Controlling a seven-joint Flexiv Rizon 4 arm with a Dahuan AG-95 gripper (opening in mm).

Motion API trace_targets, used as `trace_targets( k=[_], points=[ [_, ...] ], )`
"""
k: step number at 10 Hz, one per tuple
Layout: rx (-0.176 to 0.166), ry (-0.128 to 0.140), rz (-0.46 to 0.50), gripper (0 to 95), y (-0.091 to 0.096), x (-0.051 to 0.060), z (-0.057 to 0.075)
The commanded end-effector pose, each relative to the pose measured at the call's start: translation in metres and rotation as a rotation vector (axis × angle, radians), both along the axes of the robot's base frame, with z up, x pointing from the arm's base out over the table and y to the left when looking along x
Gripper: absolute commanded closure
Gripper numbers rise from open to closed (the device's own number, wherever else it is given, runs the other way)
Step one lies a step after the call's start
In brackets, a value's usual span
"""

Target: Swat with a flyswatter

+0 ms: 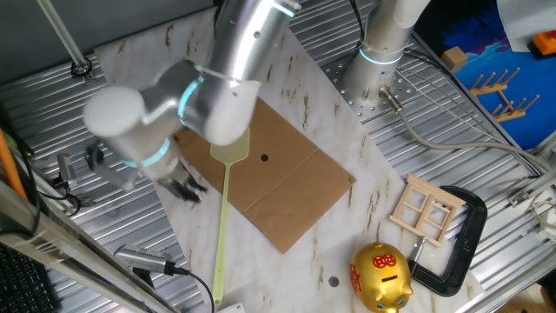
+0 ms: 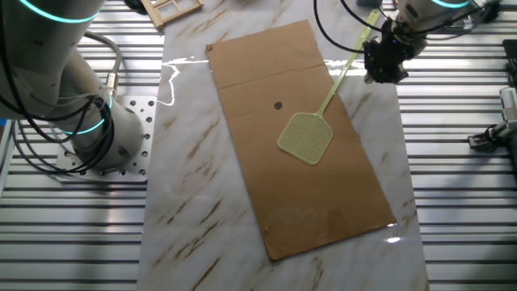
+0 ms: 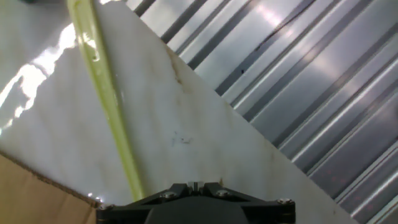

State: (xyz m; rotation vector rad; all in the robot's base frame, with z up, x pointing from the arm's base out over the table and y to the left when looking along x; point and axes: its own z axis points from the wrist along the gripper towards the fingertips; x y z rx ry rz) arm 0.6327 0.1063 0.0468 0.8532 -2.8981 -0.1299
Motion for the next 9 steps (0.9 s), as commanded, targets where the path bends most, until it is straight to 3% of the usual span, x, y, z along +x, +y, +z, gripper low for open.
trace_targets(
  k=[1,2,4,6,7,9],
  points=[
    [0.016,0.017,0.119,95.0,-0.041,0.008,0.005],
    [0.022,0.016,0.181,95.0,-0.07,0.014,0.002],
    [0.034,0.009,0.225,95.0,-0.087,0.021,-0.008],
    [0.021,0.011,0.232,95.0,-0.088,0.021,-0.01],
    [-0.009,0.014,0.236,95.0,-0.088,0.021,-0.01],
    [-0.003,0.013,0.258,95.0,-0.087,0.02,-0.01]
  ],
)
